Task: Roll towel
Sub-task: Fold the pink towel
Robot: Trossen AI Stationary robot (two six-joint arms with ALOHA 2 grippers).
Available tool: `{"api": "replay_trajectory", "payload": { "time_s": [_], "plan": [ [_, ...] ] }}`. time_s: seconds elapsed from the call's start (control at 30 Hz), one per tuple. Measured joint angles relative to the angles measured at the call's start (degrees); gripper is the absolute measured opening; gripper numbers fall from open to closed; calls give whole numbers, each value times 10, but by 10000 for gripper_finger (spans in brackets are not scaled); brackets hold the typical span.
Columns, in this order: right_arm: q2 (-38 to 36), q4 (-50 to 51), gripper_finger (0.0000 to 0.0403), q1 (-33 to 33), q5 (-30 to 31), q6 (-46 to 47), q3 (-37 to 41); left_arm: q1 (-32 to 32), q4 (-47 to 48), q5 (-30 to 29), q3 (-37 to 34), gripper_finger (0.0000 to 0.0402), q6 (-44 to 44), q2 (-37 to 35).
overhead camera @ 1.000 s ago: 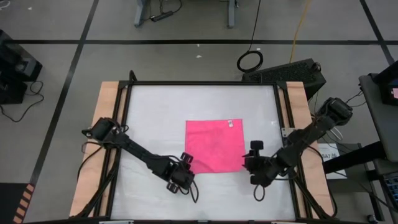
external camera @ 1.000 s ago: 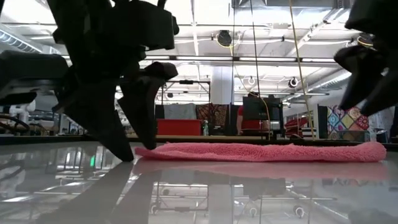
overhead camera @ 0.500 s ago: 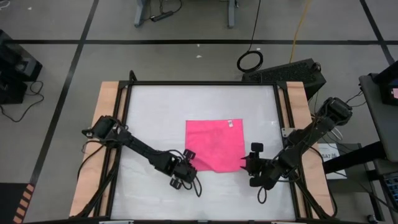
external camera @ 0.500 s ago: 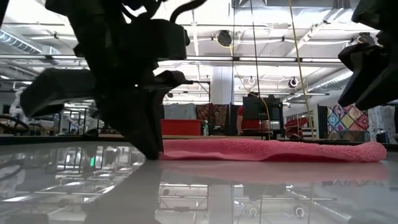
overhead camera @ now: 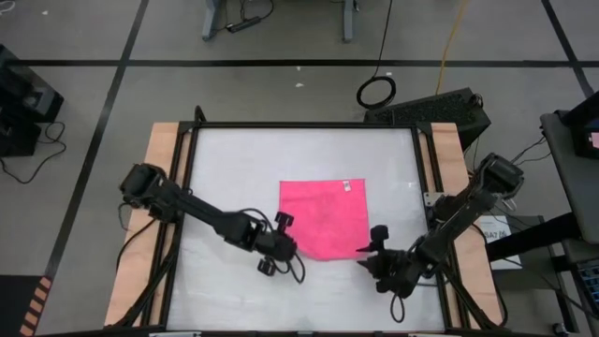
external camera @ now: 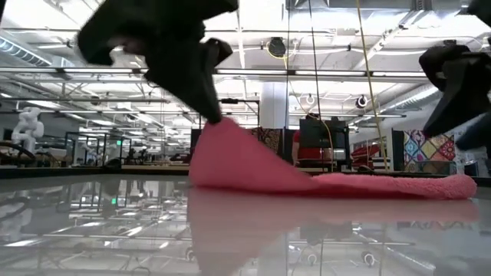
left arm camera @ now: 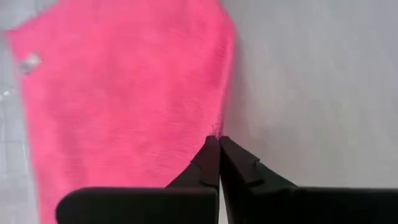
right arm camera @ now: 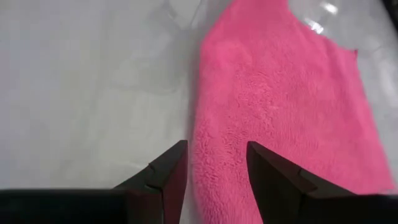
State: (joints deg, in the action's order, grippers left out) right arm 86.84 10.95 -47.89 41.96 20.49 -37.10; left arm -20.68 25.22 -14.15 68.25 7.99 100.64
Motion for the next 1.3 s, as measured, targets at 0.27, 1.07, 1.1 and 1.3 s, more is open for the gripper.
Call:
{"api": "replay_trajectory", "payload": {
  "time_s": [0.27, 1.07, 1.1, 1.3],
  "plan": [
    [117, -21, 155, -3, 91, -29, -51, 29, -7, 4, 0, 2, -18, -54],
    [240, -34, 155, 85, 228, -104, -216, 58, -41, 52, 1, 1, -31, -70],
    [240, -36, 155, 91, 211, -106, -217, 58, -41, 52, 1, 1, -31, -70],
    [240, -18, 128, 108, 195, -67, -217, 57, -33, 52, 1, 1, -31, -70]
  ]
}}
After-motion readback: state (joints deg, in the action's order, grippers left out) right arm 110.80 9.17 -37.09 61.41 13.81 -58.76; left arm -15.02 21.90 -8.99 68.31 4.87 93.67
